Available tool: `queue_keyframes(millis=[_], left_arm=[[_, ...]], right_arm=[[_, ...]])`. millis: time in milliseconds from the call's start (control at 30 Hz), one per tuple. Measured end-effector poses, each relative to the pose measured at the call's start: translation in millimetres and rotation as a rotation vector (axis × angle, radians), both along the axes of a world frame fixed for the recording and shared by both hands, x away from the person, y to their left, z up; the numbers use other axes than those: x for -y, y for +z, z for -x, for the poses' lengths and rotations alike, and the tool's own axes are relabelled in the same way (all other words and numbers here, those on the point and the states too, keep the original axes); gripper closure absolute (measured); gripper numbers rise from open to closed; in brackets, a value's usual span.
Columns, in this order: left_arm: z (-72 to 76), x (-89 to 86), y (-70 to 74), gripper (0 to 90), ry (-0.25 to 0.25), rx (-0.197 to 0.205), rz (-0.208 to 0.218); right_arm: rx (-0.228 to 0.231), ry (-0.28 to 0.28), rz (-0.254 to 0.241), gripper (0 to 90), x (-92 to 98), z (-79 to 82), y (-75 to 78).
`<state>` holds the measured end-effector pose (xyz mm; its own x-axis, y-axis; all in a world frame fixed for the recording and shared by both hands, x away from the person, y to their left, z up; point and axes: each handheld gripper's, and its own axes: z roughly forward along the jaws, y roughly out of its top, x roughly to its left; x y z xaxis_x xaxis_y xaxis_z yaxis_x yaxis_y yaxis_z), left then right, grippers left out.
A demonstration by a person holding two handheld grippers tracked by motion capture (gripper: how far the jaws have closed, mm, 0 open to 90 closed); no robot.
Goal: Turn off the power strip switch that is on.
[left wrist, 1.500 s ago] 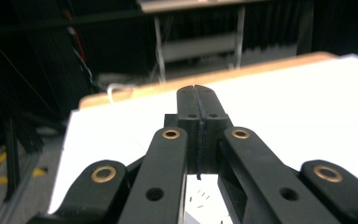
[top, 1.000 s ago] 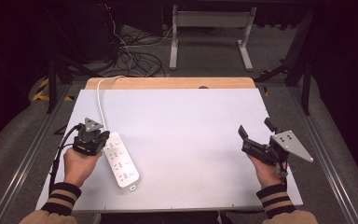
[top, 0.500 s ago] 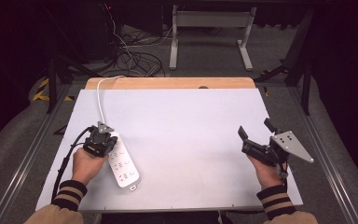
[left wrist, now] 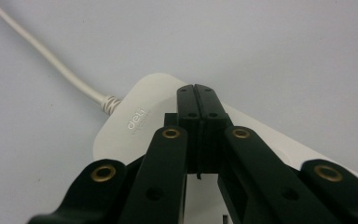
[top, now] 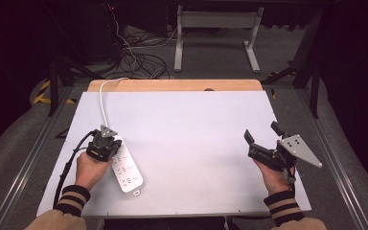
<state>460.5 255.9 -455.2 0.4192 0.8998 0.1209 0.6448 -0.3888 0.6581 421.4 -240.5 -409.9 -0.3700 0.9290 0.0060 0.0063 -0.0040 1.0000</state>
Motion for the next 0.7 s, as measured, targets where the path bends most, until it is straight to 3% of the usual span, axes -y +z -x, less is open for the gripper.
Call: queue_keyframes(millis=[133,233,433,700], left_arm=[[1.2,2.6,-1.3,90.0,-0.002,0.013,-0.019],[1.5,2.1,-1.6,90.0,0.002,0.011,-0.009],[3.1,4.9,-4.2,90.0,-0.001,0.044,-0.034],[2.6,5.0,-3.2,90.0,0.006,0.042,-0.050]], right_arm=[[-0.007,-0.001,0.001,7.1,-0.7,-0.3,0.1],[-0.004,0.003,0.004,7.1,-1.2,-0.6,0.0],[-0.006,0.004,0.005,7.1,-1.2,-1.4,0.0],[-0.004,0.005,-0.001,7.1,-1.6,-0.5,1.0]])
